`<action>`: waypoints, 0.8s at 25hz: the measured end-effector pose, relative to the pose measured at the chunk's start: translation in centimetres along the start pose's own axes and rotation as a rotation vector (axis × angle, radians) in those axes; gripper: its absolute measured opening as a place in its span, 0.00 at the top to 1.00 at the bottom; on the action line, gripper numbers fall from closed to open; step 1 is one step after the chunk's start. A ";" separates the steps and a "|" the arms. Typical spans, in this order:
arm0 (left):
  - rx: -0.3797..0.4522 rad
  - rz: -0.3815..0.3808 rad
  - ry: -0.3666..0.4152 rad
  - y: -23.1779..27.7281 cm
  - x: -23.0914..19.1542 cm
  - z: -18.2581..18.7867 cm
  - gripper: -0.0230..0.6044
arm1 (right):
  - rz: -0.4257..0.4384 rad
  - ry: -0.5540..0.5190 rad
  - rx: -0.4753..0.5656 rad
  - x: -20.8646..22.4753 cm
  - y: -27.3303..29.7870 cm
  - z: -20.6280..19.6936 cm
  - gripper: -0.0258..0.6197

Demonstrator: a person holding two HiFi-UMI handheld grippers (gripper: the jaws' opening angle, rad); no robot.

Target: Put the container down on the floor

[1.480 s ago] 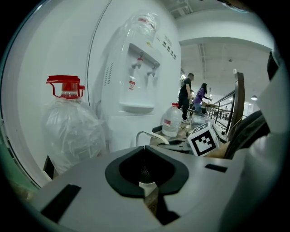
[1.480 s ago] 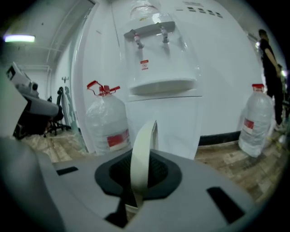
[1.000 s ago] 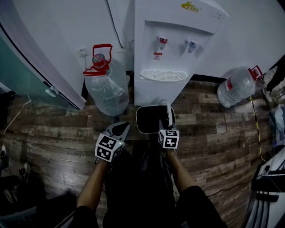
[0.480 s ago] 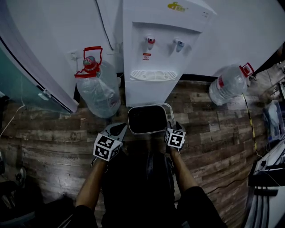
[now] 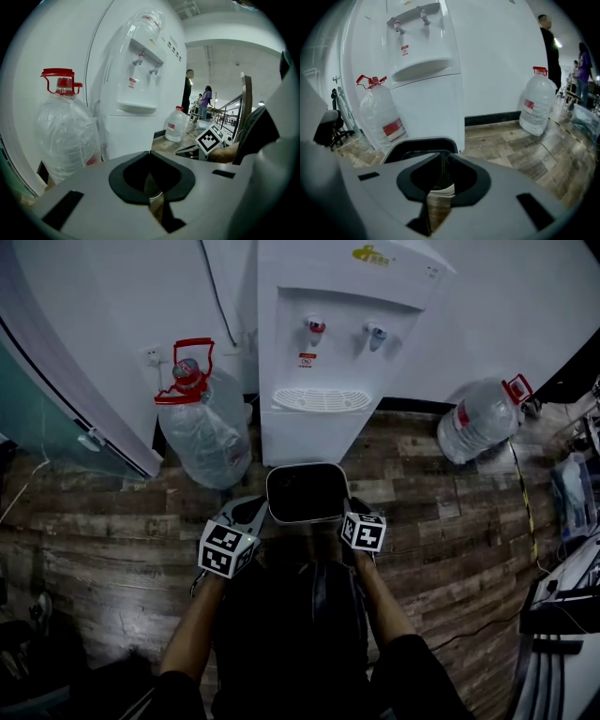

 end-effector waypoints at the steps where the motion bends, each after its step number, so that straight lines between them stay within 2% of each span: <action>1: 0.006 0.007 0.002 0.0 -0.1 0.1 0.94 | 0.006 0.001 0.005 -0.1 0.0 0.2 0.89; 3: 0.021 0.020 0.007 0.0 -0.2 0.5 0.94 | 0.016 -0.010 0.021 -0.1 0.0 0.7 0.94; 9: 0.050 0.067 -0.016 0.1 -0.9 1.0 0.94 | 0.058 -0.103 0.071 -0.9 -0.7 2.9 0.94; 13: 0.069 0.089 -0.025 0.5 -1.2 1.7 0.94 | 0.080 -0.132 0.127 -1.3 -1.4 5.0 0.94; 20: 0.113 0.128 -0.048 0.3 -1.4 4.7 0.94 | 0.179 -0.150 0.222 -2.7 -3.7 9.1 0.94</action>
Point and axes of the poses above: the fingertips, and each gripper's own axes: y forward along the fingers, x to its right, z out of its top, the point moved 8 cm from there along -y, backward along the fingers, and after that the axes turned 1 degree about -y, right-handed, at the moved point
